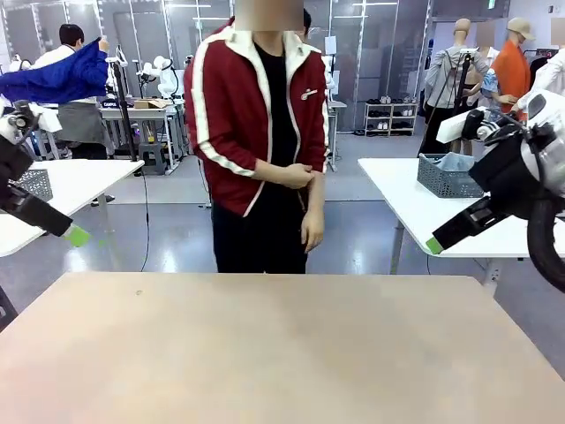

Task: Fold the towels and place them in the basket.
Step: When a person lays out a Towel with hook on the table, fold it in half twice.

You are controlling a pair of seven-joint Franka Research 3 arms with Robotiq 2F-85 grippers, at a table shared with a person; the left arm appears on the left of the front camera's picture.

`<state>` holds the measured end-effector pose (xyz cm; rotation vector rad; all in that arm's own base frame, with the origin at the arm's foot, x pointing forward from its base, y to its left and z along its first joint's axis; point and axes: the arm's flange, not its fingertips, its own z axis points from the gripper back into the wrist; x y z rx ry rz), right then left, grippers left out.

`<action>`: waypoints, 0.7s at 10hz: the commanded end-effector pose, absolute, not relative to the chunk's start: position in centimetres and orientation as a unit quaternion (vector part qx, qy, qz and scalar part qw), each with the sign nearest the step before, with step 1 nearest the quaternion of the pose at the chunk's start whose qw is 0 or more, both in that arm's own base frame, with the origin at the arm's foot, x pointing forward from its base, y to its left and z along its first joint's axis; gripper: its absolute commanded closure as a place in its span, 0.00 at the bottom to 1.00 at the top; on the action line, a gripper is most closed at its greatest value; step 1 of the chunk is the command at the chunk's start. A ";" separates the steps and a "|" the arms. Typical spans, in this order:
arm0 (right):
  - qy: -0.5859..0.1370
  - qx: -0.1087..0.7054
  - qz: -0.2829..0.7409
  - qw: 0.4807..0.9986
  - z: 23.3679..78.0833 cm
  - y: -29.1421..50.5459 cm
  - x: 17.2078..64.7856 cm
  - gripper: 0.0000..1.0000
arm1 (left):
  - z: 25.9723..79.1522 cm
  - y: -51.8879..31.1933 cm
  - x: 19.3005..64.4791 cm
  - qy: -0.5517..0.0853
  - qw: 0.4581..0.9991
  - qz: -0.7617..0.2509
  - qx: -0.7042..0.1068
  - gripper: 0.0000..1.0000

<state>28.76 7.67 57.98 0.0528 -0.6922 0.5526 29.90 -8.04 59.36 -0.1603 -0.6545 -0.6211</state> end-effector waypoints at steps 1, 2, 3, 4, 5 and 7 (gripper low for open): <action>-0.332 0.024 0.269 0.904 57.7 8.1 28.9 0.00 | 57.9 -9.0 30.5 -0.309 0.897 -0.309 -0.062 0.00; -0.332 0.024 0.269 0.904 57.7 8.1 28.9 0.00 | 59.4 -8.0 29.9 -0.316 0.897 -0.300 -0.077 0.00; -0.332 0.024 0.269 0.904 57.7 8.1 28.9 0.00 | 59.4 -8.0 29.9 -0.316 0.897 -0.300 -0.077 0.00; -0.332 0.024 0.269 0.904 57.7 8.1 28.9 0.00 | 59.4 -8.0 29.9 -0.316 0.897 -0.300 -0.077 0.00; -0.332 0.024 0.269 0.904 57.7 8.1 28.9 0.00 | 59.4 -8.0 29.9 -0.316 0.897 -0.300 -0.077 0.00; -0.336 0.034 0.288 0.896 59.6 8.0 27.9 0.00 | 60.8 -8.5 29.1 -0.320 0.887 -0.322 -0.080 0.00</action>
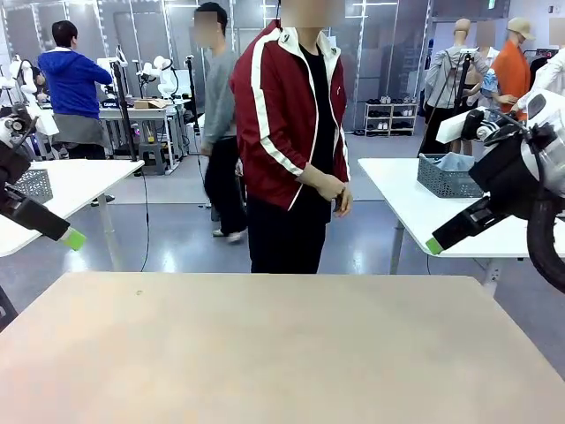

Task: Fold the towels and place them in the basket.
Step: When a person lays out a Towel with hook on the table, fold it in half twice.

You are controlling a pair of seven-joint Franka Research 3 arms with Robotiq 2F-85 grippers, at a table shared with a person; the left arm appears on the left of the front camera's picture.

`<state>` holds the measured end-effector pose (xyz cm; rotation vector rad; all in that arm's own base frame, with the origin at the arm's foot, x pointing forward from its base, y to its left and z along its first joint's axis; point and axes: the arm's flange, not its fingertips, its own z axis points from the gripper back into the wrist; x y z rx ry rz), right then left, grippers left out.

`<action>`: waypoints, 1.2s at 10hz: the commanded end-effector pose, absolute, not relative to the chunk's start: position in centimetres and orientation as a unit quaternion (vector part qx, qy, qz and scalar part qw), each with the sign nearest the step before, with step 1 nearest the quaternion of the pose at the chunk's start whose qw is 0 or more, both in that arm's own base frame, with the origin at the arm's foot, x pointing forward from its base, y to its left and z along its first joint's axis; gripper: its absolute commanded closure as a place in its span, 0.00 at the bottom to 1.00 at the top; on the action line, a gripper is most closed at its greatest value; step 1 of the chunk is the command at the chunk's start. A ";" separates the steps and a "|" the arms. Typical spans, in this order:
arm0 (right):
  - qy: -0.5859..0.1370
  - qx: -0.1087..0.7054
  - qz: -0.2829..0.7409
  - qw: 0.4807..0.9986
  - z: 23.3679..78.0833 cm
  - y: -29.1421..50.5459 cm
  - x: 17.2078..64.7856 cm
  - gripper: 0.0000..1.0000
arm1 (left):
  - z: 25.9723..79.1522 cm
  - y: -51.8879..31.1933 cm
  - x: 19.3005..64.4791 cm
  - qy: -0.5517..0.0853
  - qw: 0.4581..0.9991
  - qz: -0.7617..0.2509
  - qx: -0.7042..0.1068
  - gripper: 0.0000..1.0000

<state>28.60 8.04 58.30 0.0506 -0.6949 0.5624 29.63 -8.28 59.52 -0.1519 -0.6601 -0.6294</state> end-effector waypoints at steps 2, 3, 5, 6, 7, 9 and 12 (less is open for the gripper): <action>-0.356 0.047 0.298 0.885 64.7 6.9 25.4 0.00 | 66.8 -7.8 27.3 -0.338 0.875 -0.341 -0.068 0.00; -0.367 0.048 0.306 0.877 67.4 6.5 23.7 0.00 | 69.7 -7.4 26.1 -0.346 0.868 -0.351 -0.066 0.00; -0.383 0.040 0.313 0.868 72.5 5.9 19.8 0.00 | 75.4 -6.7 22.7 -0.352 0.859 -0.368 -0.053 0.00; -0.393 0.039 0.313 0.864 74.5 4.8 18.3 0.00 | 77.5 -5.2 21.1 -0.360 0.855 -0.370 -0.053 0.00; -0.401 0.047 0.314 0.859 76.2 3.7 17.0 0.00 | 79.0 -3.7 19.7 -0.372 0.848 -0.371 -0.069 0.00; -0.420 0.064 0.313 0.849 79.3 2.0 14.1 0.00 | 81.7 -1.4 16.4 -0.391 0.839 -0.368 -0.085 0.00; -0.443 0.072 0.305 0.840 82.0 -0.4 11.3 0.00 | 83.8 1.4 13.3 -0.404 0.836 -0.363 -0.075 0.00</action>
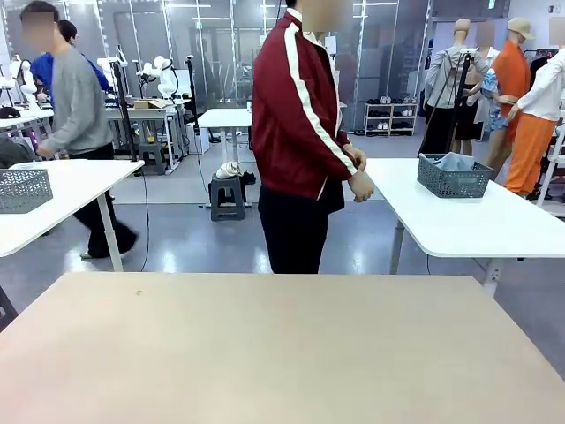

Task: Fold the towels and place them in the basket.
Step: When a person lays out a Towel with hook on the table, fold it in half twice.

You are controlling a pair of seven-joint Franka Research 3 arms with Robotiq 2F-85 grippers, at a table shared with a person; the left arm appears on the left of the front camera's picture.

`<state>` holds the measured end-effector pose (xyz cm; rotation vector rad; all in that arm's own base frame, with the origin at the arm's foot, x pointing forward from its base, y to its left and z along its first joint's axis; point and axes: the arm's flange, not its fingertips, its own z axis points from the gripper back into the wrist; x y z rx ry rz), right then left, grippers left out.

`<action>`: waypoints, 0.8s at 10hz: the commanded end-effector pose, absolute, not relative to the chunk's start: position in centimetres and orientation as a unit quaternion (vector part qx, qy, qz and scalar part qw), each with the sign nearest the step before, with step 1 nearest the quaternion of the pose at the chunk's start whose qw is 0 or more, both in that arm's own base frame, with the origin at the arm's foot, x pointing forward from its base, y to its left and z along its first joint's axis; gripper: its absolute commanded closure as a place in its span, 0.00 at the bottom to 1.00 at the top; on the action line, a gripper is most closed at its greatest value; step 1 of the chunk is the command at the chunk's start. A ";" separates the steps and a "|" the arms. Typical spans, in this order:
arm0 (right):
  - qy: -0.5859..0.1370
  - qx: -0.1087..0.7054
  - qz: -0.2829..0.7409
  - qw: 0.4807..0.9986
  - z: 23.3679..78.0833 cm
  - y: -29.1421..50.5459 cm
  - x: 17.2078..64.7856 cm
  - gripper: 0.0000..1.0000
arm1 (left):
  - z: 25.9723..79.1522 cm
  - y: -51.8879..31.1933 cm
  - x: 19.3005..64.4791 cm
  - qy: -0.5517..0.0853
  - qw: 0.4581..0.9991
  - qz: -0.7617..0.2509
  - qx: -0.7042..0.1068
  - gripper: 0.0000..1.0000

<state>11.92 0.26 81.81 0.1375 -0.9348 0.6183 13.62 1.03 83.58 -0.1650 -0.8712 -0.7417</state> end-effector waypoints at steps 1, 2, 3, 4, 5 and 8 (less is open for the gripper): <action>-0.447 0.077 0.303 0.838 82.3 -0.7 10.4 0.00 | 84.1 1.4 12.7 -0.403 0.838 -0.360 -0.073 0.00; -0.447 0.077 0.301 0.839 82.5 -1.1 9.9 0.00 | 83.9 1.9 12.4 -0.403 0.839 -0.358 -0.074 0.00; -0.450 0.080 0.298 0.838 82.6 -1.4 9.5 0.00 | 83.8 1.9 12.4 -0.403 0.840 -0.356 -0.073 0.00; -0.452 0.081 0.296 0.838 82.6 -1.5 9.2 0.00 | 83.7 1.7 12.3 -0.403 0.840 -0.356 -0.073 0.00; -0.446 0.082 0.296 0.841 82.5 -1.4 9.1 0.00 | 83.5 1.3 12.4 -0.401 0.842 -0.354 -0.073 0.00; -0.429 0.083 0.299 0.848 82.2 -1.4 9.3 0.00 | 83.1 1.1 12.8 -0.393 0.843 -0.360 -0.076 0.00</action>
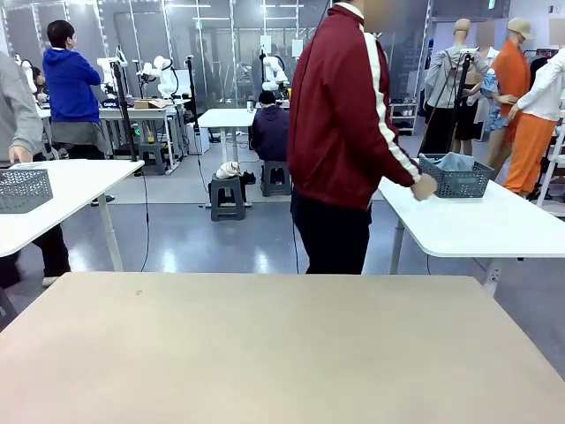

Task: Fold the towels and place them in the basket.
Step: When a person lays out a Towel with hook on the table, fold it in half twice.

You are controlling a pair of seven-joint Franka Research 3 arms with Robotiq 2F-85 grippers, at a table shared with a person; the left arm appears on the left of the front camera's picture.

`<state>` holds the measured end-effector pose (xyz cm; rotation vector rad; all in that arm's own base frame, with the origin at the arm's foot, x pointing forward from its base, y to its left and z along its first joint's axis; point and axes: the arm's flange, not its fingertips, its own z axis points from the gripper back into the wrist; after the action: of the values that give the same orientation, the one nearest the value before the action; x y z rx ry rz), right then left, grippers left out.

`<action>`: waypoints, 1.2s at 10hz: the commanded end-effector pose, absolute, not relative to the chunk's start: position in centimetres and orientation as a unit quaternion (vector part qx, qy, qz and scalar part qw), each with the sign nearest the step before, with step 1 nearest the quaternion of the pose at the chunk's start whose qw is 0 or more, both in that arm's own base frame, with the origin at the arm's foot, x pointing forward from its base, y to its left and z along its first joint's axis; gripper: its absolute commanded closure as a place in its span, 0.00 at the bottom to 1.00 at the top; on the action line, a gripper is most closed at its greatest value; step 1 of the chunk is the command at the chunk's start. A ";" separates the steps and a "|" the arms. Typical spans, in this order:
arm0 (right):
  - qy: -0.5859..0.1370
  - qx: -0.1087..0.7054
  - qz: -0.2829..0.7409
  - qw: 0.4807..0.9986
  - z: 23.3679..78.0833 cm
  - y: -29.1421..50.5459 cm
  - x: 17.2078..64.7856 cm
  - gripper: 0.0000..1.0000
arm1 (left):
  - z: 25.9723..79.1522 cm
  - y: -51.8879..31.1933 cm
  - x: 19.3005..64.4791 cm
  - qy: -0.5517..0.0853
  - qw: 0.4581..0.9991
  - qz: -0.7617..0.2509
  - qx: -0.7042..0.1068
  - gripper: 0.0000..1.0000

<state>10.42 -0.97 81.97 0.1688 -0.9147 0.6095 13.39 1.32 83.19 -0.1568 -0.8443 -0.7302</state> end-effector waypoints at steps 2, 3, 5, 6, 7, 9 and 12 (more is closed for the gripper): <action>-0.416 0.085 0.295 0.856 82.1 -1.5 9.2 0.00 | 83.0 1.0 12.7 -0.381 0.851 -0.354 -0.076 0.00; -0.411 0.084 0.295 0.858 82.2 -1.5 9.2 0.00 | 83.0 1.0 12.7 -0.375 0.854 -0.351 -0.076 0.00; -0.399 0.082 0.293 0.865 82.4 -1.5 9.4 0.00 | 83.1 0.8 12.9 -0.361 0.863 -0.346 -0.073 0.00; -0.392 0.081 0.291 0.869 82.3 -1.5 9.5 0.00 | 83.1 0.9 12.9 -0.356 0.867 -0.342 -0.071 0.00; -0.383 0.080 0.288 0.874 82.2 -1.5 9.6 0.00 | 83.0 0.8 12.9 -0.350 0.871 -0.338 -0.069 0.00; -0.371 0.080 0.286 0.880 82.2 -1.5 9.7 0.00 | 83.0 0.8 12.9 -0.340 0.877 -0.331 -0.068 0.00; -0.358 0.079 0.283 0.886 82.1 -1.5 9.7 0.00 | 82.9 0.8 13.0 -0.327 0.886 -0.322 -0.069 0.00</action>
<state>10.82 -1.22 81.35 0.1522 -0.7610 0.5851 13.59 1.25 81.95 -0.1375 -0.7139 -0.6898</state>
